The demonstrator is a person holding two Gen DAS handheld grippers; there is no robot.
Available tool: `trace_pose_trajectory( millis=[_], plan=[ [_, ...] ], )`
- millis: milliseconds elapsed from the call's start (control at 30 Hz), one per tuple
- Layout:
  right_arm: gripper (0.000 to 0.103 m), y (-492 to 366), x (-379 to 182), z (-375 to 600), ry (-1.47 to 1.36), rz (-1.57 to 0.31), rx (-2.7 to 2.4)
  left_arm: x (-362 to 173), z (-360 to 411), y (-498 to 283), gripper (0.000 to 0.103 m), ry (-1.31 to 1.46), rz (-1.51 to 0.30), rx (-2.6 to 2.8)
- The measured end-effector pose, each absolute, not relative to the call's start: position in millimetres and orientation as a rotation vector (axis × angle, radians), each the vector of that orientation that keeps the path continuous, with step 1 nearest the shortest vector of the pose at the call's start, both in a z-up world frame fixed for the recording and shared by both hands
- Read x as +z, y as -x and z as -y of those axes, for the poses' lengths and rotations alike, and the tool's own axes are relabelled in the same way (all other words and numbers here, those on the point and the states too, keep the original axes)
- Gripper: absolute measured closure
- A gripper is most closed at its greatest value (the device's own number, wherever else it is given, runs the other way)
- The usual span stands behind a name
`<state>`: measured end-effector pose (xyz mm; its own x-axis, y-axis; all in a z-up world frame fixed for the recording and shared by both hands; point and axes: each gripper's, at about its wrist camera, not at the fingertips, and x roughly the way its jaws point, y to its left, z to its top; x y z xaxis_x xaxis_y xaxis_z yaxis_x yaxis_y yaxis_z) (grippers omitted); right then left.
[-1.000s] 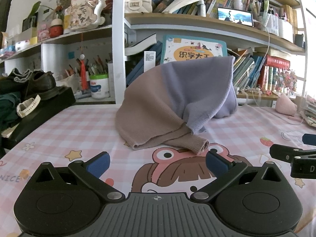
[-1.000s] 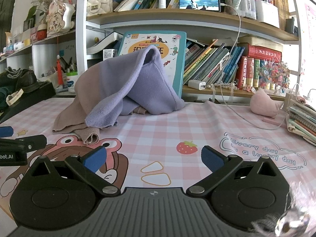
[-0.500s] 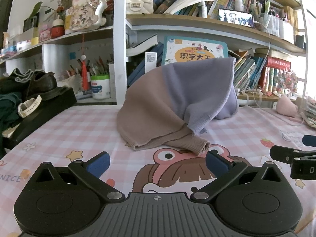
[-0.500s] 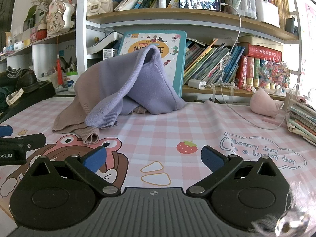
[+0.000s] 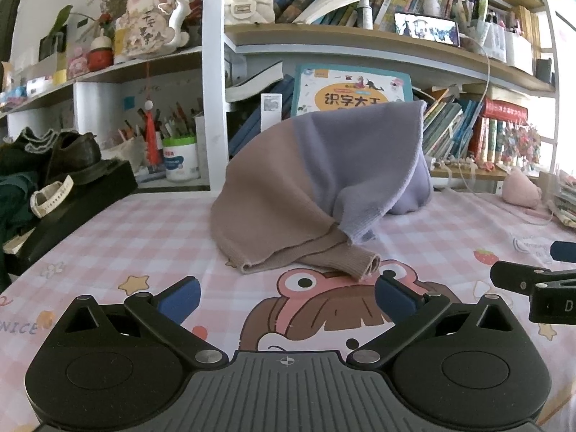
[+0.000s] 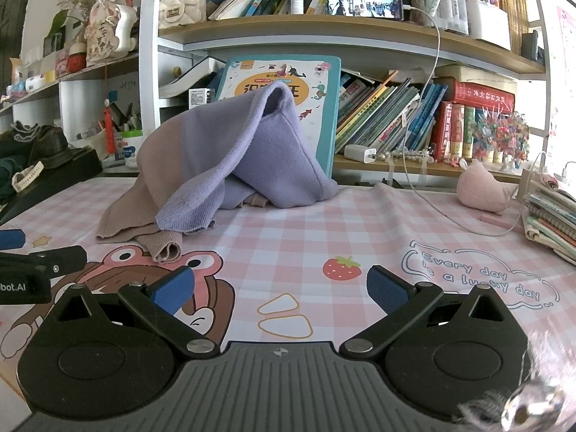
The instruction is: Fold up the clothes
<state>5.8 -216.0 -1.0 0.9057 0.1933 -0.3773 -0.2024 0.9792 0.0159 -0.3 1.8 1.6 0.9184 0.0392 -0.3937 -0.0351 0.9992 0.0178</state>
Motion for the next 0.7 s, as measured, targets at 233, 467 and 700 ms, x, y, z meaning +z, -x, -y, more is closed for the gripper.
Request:
trace_pose_trajectory(
  millis=[233,467,700],
  plan=[
    [0.0,-5.8,0.0,215.9,0.025,-0.388,0.201,1.6,-4.4,0.0,0.0,0.005,-0.405,0.041],
    [0.0,-5.5,0.2,215.8,0.016,-0.382,0.207,1.7,-8.0,0.5,0.0,0.025,-0.403,0.063],
    [0.0,-4.3,0.3,216.8,0.02,-0.377,0.209,2.3,-9.6,1.8,0.0,0.035,-0.393,0.055]
  ],
)
